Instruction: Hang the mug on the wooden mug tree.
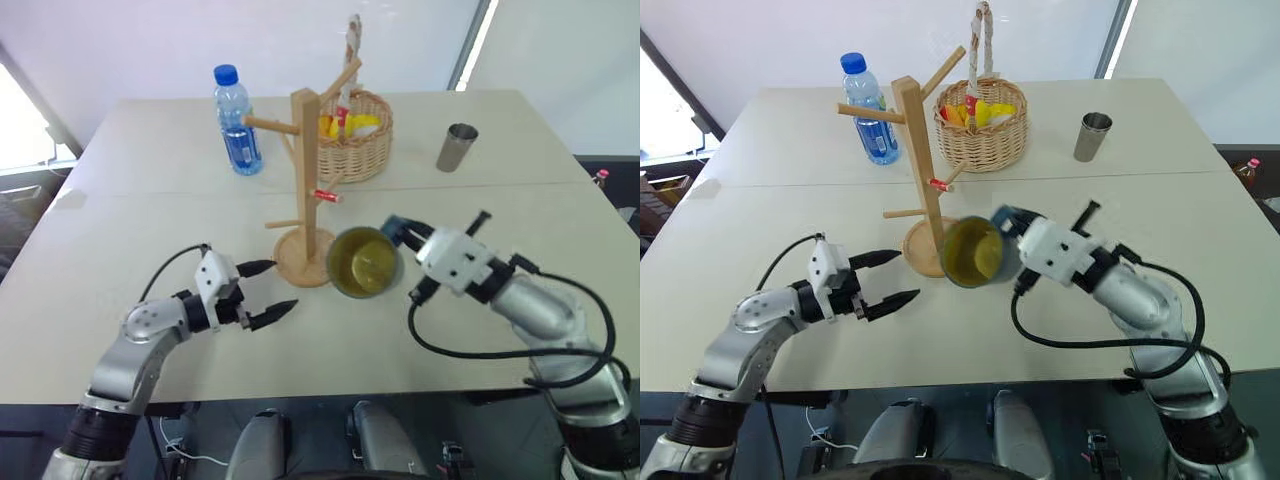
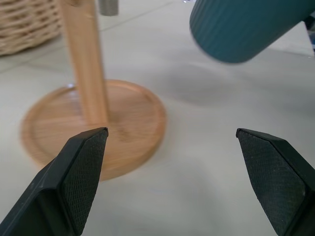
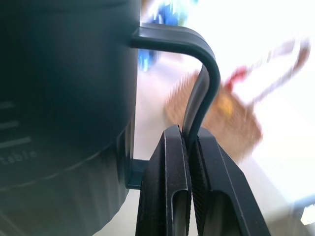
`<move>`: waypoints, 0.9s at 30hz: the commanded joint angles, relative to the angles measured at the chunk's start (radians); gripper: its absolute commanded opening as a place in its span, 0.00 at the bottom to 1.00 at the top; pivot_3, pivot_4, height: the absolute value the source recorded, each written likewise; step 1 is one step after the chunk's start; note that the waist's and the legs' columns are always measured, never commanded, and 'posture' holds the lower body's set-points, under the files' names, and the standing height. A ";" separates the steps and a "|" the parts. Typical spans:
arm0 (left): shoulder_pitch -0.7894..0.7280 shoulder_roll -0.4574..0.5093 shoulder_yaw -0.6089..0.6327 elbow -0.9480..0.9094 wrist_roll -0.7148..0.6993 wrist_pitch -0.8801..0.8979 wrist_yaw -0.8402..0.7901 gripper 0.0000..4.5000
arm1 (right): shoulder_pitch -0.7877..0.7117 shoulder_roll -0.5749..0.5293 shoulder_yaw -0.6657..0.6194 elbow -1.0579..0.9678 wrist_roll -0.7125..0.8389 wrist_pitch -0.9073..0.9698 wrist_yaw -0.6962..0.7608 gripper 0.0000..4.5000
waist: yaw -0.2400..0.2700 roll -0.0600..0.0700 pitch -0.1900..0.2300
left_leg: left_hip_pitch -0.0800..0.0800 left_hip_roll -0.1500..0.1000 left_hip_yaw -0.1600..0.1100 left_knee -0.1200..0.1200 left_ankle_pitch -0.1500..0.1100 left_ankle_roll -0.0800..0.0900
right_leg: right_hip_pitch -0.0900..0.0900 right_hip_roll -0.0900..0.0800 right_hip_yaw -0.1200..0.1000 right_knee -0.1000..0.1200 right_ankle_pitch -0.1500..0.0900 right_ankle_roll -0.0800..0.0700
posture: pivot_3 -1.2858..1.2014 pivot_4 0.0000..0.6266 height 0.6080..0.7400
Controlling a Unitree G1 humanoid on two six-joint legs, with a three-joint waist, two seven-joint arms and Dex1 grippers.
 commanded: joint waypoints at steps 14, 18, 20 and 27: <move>-0.024 0.083 0.130 -0.098 -0.140 0.098 -0.043 1.00 | -0.300 -0.015 0.115 -0.026 -0.011 0.211 0.109 0.00 | -0.002 -0.001 0.001 | -0.002 -0.001 0.000 -0.001 0.000 0.000 | -0.002 -0.002 0.000 -0.002 0.000 0.000 | 0.52 0.24 1.00; -0.017 0.085 0.134 -0.129 -0.149 0.109 -0.034 1.00 | -0.324 -0.017 0.130 -0.014 -0.017 0.215 0.125 0.00 | -0.002 -0.001 0.001 | -0.002 -0.001 0.000 -0.001 0.000 0.000 | -0.002 -0.002 0.000 -0.002 0.000 0.000 | 0.52 0.24 1.00; -0.011 0.087 0.141 -0.148 -0.156 0.114 -0.034 1.00 | -0.349 -0.007 0.140 0.003 -0.020 0.219 0.124 0.00 | -0.002 -0.001 0.001 | -0.002 -0.001 0.000 -0.001 0.000 0.000 | -0.002 -0.002 0.000 -0.002 0.000 0.000 | 0.52 0.24 1.00; 0.003 0.090 0.184 -0.209 -0.234 0.171 -0.029 1.00 | -0.395 0.010 0.179 0.062 -0.038 0.220 0.116 0.00 | -0.003 -0.001 0.001 | -0.002 -0.001 0.000 -0.001 0.000 0.000 | -0.002 -0.002 0.000 -0.002 0.000 0.000 | 0.52 0.24 1.00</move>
